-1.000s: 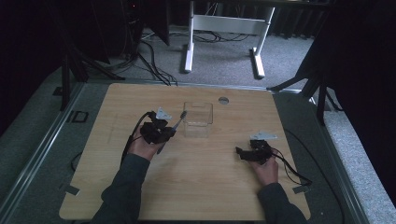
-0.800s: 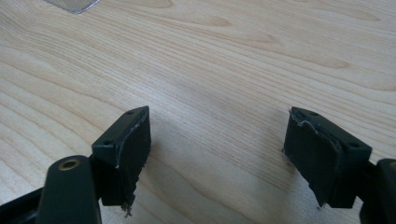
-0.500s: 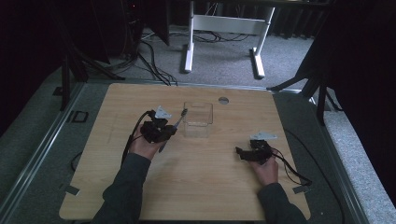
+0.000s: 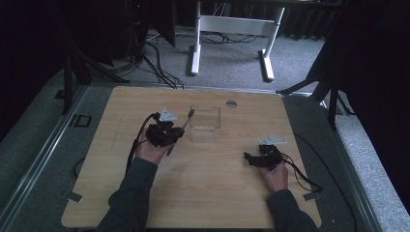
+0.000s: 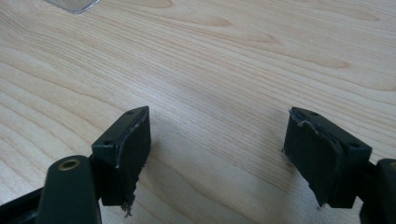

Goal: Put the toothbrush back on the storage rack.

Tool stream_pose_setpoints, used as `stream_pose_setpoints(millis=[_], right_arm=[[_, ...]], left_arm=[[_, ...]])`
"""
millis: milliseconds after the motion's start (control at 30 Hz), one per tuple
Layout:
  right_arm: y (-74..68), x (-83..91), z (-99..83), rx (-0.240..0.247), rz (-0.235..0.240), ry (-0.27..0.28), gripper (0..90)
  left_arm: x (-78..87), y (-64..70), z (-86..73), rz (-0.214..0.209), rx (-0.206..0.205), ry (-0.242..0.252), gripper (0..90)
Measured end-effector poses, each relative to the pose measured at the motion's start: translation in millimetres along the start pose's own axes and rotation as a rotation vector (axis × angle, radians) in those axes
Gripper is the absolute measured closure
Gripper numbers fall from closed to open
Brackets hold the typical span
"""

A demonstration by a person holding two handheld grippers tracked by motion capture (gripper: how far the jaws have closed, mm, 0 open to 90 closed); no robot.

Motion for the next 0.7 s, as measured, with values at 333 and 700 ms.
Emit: stream_pose_setpoints(millis=[333,700], right_arm=[[0.0,0.0,0.0,-0.001,0.0,-0.001,22.7],[0.0,0.0,0.1,0.0,0.001,-0.001,22.7]], left_arm=[[-0.1,-1.8,2.4,-0.016,0.026,0.035,78.1],[-0.4,-2.9,5.3,-0.03,0.051,0.071,78.1]])
Point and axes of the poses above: each handheld gripper's, and its own axes: x roughly backward along the jaws, z roughly out of its top, y roughly to its right, the point moved 4 cm from there along -x, roughly forward along the jaws, and after that the axes turned 5 degrees about -z, right-handed, at the moved point
